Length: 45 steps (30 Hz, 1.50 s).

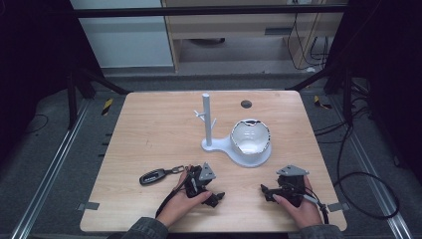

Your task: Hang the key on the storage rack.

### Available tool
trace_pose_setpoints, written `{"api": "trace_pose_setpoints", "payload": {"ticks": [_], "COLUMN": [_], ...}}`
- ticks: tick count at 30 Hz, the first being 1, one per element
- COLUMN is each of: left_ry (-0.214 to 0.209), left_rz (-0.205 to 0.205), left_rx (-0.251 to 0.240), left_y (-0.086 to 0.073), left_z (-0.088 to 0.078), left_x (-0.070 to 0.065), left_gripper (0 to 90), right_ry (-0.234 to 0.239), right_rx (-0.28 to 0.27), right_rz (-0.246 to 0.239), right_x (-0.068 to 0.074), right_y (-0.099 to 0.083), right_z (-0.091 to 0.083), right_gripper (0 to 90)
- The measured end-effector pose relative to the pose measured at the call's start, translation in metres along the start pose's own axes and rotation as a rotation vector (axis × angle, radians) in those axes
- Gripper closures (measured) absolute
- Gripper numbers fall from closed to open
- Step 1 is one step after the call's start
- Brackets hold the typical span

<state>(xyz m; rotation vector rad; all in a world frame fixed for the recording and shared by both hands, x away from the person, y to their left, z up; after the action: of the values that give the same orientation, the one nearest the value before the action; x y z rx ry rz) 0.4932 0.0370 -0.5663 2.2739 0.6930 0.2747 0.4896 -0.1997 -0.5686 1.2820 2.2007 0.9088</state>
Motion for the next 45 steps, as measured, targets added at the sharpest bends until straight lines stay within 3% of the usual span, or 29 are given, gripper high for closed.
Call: {"api": "trace_pose_setpoints", "payload": {"ticks": [11, 16, 20, 23, 26, 27, 31, 33, 37, 38, 40, 45], "left_ry": [-0.01, -0.019, -0.025, -0.01, 0.016, 0.041, 0.053, 0.071, 0.106, 0.106, 0.116, 0.158], "left_rz": [-0.006, 0.005, -0.017, 0.006, 0.029, 0.031, 0.023, 0.022, 0.004, 0.004, 0.008, 0.031], "left_rx": [-0.003, 0.002, -0.013, -0.015, 0.009, 0.023, 0.073, 0.117, 0.16, 0.16, 0.21, 0.23], "left_y": [0.0, -0.002, 0.0, 0.006, 0.01, 0.011, 0.011, 0.012, 0.016, 0.016, 0.017, 0.023], "left_z": [0.001, -0.004, -0.008, -0.013, -0.023, -0.03, -0.042, -0.057, -0.077, -0.077, -0.085, -0.094], "left_x": [-0.001, 0.002, 0.002, 0.005, 0.013, 0.019, 0.028, 0.039, 0.06, 0.06, 0.074, 0.087], "left_gripper": [0.0, 2.7, 4.6, 4.8, 4.9, 5.0, 5.1, 5.1, 5.1, 5.2, 5.4, 5.3], "right_ry": [0.013, 0.001, 0.003, 0.011, 0.009, 0.01, 0.01, 0.0, -0.001, 0.001, -0.002, -0.01], "right_rx": [-0.001, 0.0, -0.001, 0.001, 0.004, 0.004, 0.004, 0.0, 0.0, 0.002, 0.0, 0.002], "right_rz": [-0.015, 0.002, -0.004, -0.006, 0.0, 0.004, 0.003, -0.003, -0.007, 0.0, 0.003, 0.01], "right_x": [-0.001, -0.002, -0.002, -0.002, -0.003, -0.002, -0.002, -0.004, -0.004, -0.004, -0.004, -0.004], "right_y": [0.002, 0.003, 0.003, 0.003, 0.003, 0.003, 0.003, 0.004, 0.005, 0.004, 0.004, 0.003], "right_z": [0.002, 0.004, 0.004, 0.003, 0.003, 0.003, 0.003, 0.004, 0.005, 0.005, 0.004, 0.003], "right_gripper": [0.4, 0.4, 0.4, 0.4, 0.4, 0.4, 0.4, 0.4, 0.4, 0.4, 0.4, 0.4]}}
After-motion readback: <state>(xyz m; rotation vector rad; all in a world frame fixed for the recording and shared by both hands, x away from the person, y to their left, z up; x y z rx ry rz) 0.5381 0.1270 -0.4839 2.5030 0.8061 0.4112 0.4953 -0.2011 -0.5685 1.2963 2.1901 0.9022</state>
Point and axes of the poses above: each handheld gripper's, and its own axes: z roughly forward along the jaws, y roughly out of its top, x roughly to its left, the point moved 8 cm from there along z, roughly forward along the jaws, and after that the axes turned 3 degrees about -z, right-handed, at the moved point
